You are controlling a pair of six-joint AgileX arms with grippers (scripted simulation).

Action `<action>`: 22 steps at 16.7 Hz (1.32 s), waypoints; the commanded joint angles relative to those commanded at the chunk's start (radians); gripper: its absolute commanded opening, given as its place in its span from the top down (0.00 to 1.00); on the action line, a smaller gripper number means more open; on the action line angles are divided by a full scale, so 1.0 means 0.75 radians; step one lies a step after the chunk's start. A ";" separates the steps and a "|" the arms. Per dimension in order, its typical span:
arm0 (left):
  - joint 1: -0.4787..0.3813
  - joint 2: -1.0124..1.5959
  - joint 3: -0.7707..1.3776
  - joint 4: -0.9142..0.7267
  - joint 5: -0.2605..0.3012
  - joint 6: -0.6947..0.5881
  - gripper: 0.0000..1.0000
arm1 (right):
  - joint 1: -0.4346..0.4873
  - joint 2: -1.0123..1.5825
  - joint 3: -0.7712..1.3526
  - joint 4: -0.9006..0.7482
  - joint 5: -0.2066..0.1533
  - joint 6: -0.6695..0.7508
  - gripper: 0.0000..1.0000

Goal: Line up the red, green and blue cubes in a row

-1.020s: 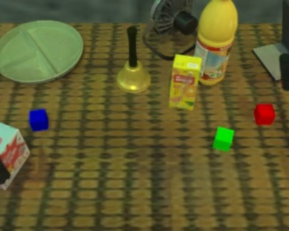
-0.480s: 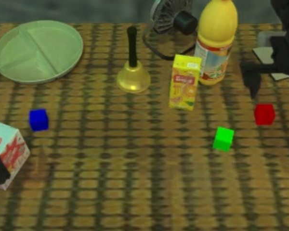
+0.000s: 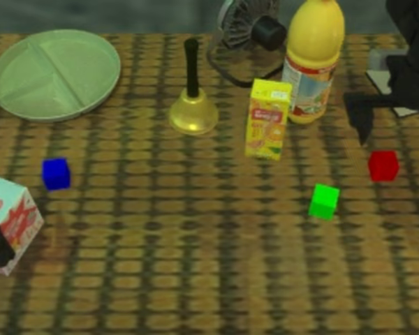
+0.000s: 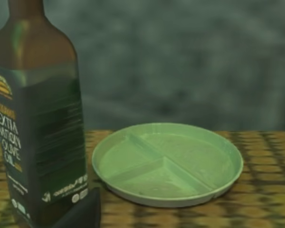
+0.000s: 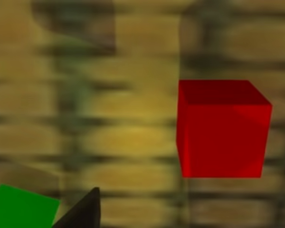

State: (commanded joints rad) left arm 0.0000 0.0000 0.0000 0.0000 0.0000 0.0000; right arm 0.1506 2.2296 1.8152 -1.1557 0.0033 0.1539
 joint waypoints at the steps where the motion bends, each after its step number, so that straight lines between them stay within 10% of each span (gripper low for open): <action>1: 0.000 0.000 0.000 0.000 0.000 0.000 0.00 | 0.002 0.007 -0.014 0.018 0.000 -0.001 0.00; 13: 0.000 0.000 0.000 0.000 0.000 0.000 0.00 | 0.009 0.155 -0.228 0.382 0.002 0.005 0.00; 22: 0.000 0.000 0.000 0.000 0.000 0.000 0.00 | 0.009 0.155 -0.228 0.382 0.002 0.005 0.68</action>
State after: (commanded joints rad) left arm 0.0000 0.0000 0.0000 0.0000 0.0000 0.0000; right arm 0.1572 2.3457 1.6440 -0.8690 0.0046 0.1577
